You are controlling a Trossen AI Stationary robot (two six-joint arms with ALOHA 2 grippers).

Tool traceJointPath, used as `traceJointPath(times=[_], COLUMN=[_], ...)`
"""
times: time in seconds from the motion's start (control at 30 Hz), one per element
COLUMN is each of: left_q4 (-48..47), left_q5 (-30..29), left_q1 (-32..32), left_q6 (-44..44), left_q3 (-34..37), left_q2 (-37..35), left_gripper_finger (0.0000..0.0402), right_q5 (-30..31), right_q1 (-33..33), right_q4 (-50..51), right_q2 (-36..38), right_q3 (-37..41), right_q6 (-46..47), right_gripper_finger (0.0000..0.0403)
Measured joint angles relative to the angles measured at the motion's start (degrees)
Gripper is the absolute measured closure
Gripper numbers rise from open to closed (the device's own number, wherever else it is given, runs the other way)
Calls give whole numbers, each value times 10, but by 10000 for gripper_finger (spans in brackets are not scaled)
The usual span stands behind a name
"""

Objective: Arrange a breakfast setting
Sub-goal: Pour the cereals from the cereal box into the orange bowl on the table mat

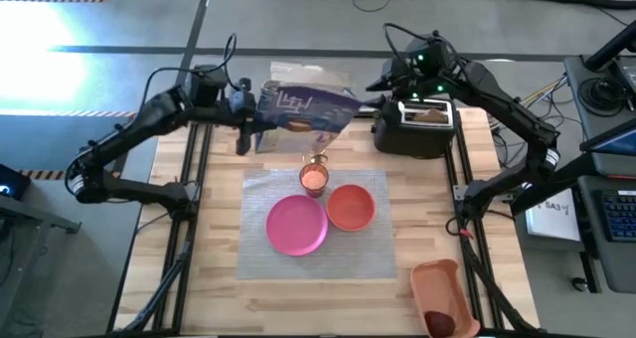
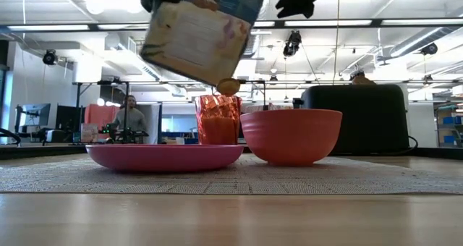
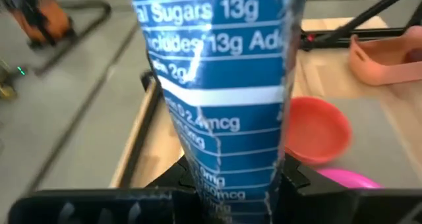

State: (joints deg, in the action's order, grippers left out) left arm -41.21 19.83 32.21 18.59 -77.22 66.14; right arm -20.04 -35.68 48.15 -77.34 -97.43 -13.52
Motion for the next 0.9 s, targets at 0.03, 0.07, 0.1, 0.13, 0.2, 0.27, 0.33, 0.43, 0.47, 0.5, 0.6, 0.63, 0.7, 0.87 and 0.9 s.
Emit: traceJointPath(times=[0.03, 0.07, 0.1, 0.13, 0.2, 0.27, 0.33, 0.43, 0.47, 0.5, 0.6, 0.63, 0.7, 0.87, 0.9], left_q4=[-24, -47, -71, -95, -141, -178, -197, -206, -208, -214, -239, -242, -240, -270, -272], left_q5=[1, 1, 1, 1, 1, 5, 30, 71, 76, 77, 73, 75, 87, 122, 128], left_q1=[-1, -1, -1, -1, -1, -1, -2, -5, -8, -11, -20, -25, -40, -80, -89], left_q6=[-9, -16, -22, -27, -39, -57, -89, -151, -168, -184, -220, -226, -238, -262, -263], left_q3=[-16, -32, -48, -64, -96, -123, -143, -160, -162, -163, -165, -165, -162, -160, -159], left_q2=[2, 4, 5, 6, 7, 8, 10, 11, 11, 10, 11, 11, 11, 20, 24], left_gripper_finger=[331, 331, 331, 331, 331, 332, 332, 332, 332, 332, 332, 332, 333, 333, 333], right_q5=[16, 30, 41, 47, 51, 56, 57, 57, 57, 58, 71, 72, 72, 72, 72], right_q1=[0, 0, 0, 0, 0, 0, 0, 0, 0, 0, 0, 0, 0, 0, 0], right_q4=[0, 0, 1, 1, 1, 0, 0, 7, 14, 22, 38, 44, 52, 57, 57], right_q2=[2, 3, 3, 4, 7, 8, 8, 8, 8, 7, 5, 5, 5, 5, 5], right_q3=[0, 0, 0, 0, 1, 1, 1, 1, 1, 1, 1, 1, 1, 1, 1], right_q6=[1, 1, 1, 0, 0, -6, -6, -5, -5, -6, -5, -5, -5, -5, -5], right_gripper_finger=[200, 200, 199, 199, 200, 200, 199, 200, 200, 200, 200, 200, 200, 200, 200])
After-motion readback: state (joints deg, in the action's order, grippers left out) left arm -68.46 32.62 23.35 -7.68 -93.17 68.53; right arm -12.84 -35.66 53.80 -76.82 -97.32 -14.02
